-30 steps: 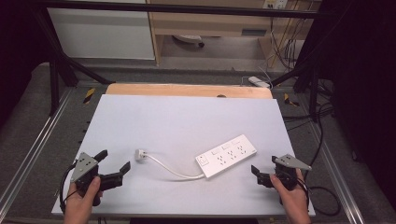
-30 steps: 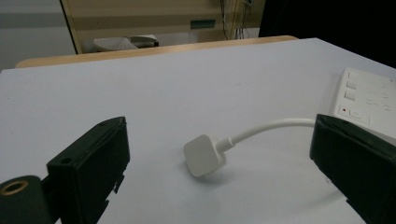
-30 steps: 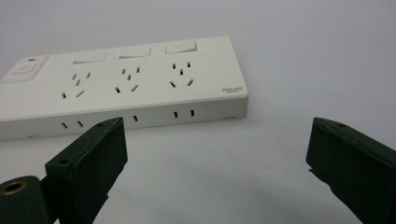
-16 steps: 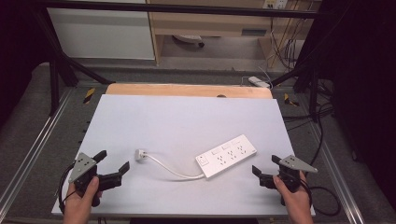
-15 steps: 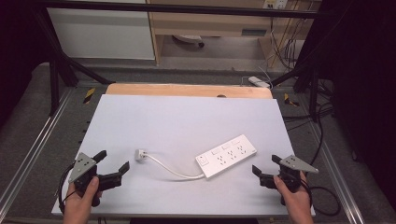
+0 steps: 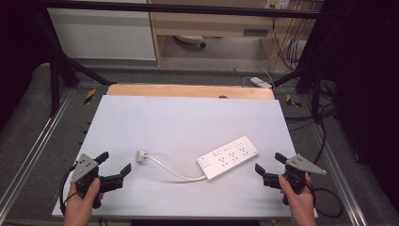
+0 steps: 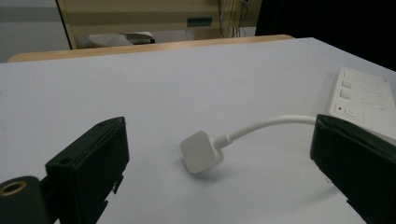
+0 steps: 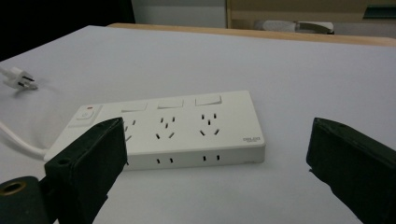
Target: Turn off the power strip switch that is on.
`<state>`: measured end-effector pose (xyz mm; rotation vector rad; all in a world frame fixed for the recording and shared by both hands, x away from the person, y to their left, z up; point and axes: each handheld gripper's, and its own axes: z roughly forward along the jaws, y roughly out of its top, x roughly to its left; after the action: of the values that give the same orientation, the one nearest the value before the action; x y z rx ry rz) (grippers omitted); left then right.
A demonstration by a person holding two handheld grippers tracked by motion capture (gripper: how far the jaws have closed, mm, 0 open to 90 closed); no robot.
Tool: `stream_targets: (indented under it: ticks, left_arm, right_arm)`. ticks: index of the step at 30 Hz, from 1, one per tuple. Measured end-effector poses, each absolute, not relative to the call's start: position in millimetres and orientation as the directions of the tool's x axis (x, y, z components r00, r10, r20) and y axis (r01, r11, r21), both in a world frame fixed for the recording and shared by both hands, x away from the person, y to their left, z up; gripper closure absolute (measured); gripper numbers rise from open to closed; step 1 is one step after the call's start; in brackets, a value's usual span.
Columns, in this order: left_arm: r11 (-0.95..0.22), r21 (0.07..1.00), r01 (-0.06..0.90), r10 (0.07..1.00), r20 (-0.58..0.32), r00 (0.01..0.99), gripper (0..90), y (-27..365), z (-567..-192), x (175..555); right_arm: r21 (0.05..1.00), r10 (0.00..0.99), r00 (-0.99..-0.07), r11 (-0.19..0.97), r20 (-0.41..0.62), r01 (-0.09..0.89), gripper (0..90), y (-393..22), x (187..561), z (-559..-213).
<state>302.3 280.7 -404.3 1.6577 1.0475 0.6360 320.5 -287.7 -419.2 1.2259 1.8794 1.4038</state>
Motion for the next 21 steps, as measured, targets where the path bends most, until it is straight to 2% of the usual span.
stream_targets:
  ticks: [21]
  left_arm:
    - [-0.105, 0.919, 0.38, 0.868, -0.101, 0.486, 4.9, 274.9, -413.5, 306.6]
  right_arm:
    - [0.936, 0.878, -0.472, 0.093, 0.084, 0.34, 3.8, -283.2, 326.5, -400.7]
